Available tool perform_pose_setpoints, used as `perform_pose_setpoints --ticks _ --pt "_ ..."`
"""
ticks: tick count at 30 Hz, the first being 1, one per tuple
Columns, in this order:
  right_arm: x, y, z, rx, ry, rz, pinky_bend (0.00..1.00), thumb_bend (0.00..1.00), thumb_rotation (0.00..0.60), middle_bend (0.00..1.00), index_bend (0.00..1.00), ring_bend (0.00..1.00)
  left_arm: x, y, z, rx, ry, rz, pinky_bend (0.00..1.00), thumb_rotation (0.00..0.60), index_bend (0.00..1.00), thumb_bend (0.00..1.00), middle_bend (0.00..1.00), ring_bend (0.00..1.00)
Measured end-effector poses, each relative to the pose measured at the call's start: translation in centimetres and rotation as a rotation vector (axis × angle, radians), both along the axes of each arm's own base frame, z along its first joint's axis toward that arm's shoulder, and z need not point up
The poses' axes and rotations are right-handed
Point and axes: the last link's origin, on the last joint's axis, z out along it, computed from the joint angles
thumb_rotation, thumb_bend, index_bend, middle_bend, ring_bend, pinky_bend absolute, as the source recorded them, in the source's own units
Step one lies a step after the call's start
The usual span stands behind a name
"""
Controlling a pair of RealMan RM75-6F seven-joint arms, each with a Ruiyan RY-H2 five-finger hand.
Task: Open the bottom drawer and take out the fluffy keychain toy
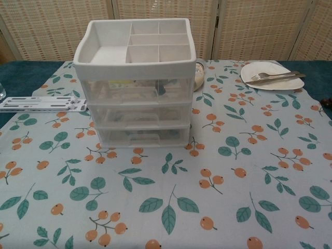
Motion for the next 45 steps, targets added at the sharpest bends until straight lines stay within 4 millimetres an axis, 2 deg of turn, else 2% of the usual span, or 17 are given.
perform_pose_setpoints --ticks 9,13,16,18,20,24,30,33,45 --pt "1.1 -0.4 -1.4 0.078 -0.051 0.025 0.61 0.77 0.6 0.53 0.03 0.54 0.2 -0.1 0.1 -0.003 0.008 -0.003 0.12 0.6 0.09 0.19 0.0 0.03" --pt "1.9 -0.7 -2.3 0.13 -0.092 0.025 0.85 0.77 0.6 0.57 0.03 0.61 0.0 -0.1 0.3 0.004 0.005 0.003 0.11 0.6 0.09 0.19 0.0 0.03" --pt "2.8 -1.1 -3.7 0.227 -0.187 -0.008 0.96 0.77 0.6 0.62 0.02 0.71 -0.1 -0.2 0.3 -0.004 0.01 0.006 0.12 0.6 0.09 0.19 0.0 0.03" --pt "3.4 -1.5 -4.9 0.315 -0.283 -0.049 0.99 0.77 0.6 0.67 0.01 0.8 -0.1 -0.2 0.3 -0.007 0.011 0.007 0.12 0.6 0.09 0.19 0.0 0.03" --pt "4.0 -1.9 -6.0 0.403 -0.376 -0.095 1.0 0.78 0.6 0.72 0.0 0.9 -0.2 -0.2 0.3 -0.006 0.011 0.009 0.12 0.6 0.09 0.19 0.0 0.03" --pt "5.5 -2.8 -8.8 0.622 -0.593 -0.239 1.0 0.84 0.6 0.81 0.0 1.0 -0.4 -0.1 0.6 -0.001 0.013 0.019 0.12 0.6 0.09 0.19 0.0 0.03" --pt "8.5 -4.1 -12.1 0.873 -0.887 -0.479 1.0 0.9 0.6 0.83 0.0 1.0 -0.7 0.0 0.9 0.0 0.015 0.027 0.11 0.6 0.09 0.19 0.0 0.03" --pt "10.3 -4.7 -13.7 0.979 -0.969 -0.545 1.0 0.91 0.6 0.83 0.0 1.0 -0.7 0.0 0.9 -0.002 0.016 0.028 0.12 0.6 0.09 0.19 0.0 0.03" --pt "14.4 -8.8 -19.2 1.113 -1.113 -0.652 1.0 0.92 0.6 0.82 0.0 1.0 -1.0 0.1 1.0 0.001 0.018 0.037 0.11 0.6 0.09 0.19 0.0 0.03"
